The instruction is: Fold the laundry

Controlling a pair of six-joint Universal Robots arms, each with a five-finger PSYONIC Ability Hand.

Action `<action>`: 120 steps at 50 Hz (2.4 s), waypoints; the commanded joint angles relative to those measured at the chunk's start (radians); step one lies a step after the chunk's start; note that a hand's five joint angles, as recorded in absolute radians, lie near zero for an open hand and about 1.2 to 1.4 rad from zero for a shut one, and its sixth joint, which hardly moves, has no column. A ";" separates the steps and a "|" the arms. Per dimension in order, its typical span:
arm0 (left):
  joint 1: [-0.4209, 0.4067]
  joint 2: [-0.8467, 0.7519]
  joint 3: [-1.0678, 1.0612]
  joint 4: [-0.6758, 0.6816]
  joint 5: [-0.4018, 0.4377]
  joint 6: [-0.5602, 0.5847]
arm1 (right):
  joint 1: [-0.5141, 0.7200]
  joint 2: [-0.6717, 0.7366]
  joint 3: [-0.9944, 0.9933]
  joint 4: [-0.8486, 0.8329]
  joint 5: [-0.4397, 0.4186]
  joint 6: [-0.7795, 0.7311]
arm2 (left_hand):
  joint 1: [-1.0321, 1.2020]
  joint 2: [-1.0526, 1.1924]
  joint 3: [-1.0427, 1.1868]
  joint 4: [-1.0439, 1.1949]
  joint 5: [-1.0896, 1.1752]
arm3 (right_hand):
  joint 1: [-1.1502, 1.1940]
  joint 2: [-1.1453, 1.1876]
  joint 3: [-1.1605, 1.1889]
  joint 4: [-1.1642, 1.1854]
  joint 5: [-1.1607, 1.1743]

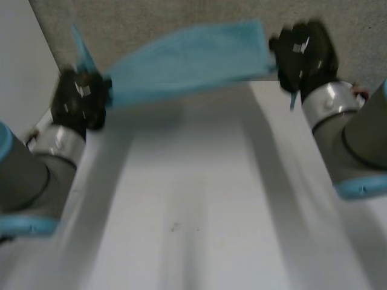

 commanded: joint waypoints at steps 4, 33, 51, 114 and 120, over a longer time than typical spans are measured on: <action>-0.122 -0.059 -0.114 -0.061 -0.174 -0.038 | -0.025 0.013 0.191 0.057 -0.007 -0.002 | 0.268 0.195 0.202 0.200 0.239 | 0.413 0.215 0.209 0.204 0.245; -0.367 0.016 0.026 -0.477 -0.332 -0.265 | -0.191 -0.010 0.338 0.076 -0.030 -0.012 | -0.739 -0.811 -0.805 -0.806 -0.768 | 0.413 0.215 0.209 0.204 0.245; -0.064 -0.261 0.404 -0.519 0.200 -0.006 | -0.185 0.013 0.360 0.063 -0.036 -0.017 | -0.765 -0.838 -0.831 -0.833 -0.795 | 0.413 0.215 0.209 0.204 0.245; 0.016 -0.613 0.630 -0.593 0.390 0.260 | -0.183 0.038 0.369 0.063 -0.044 -0.018 | -0.383 -0.456 -0.449 -0.451 -0.413 | 0.413 0.215 0.209 0.204 0.245; 0.016 -0.611 0.622 -0.593 0.390 0.295 | -0.183 0.038 0.370 0.063 -0.044 -0.018 | -0.642 -0.714 -0.708 -0.710 -0.671 | 0.413 0.215 0.209 0.204 0.245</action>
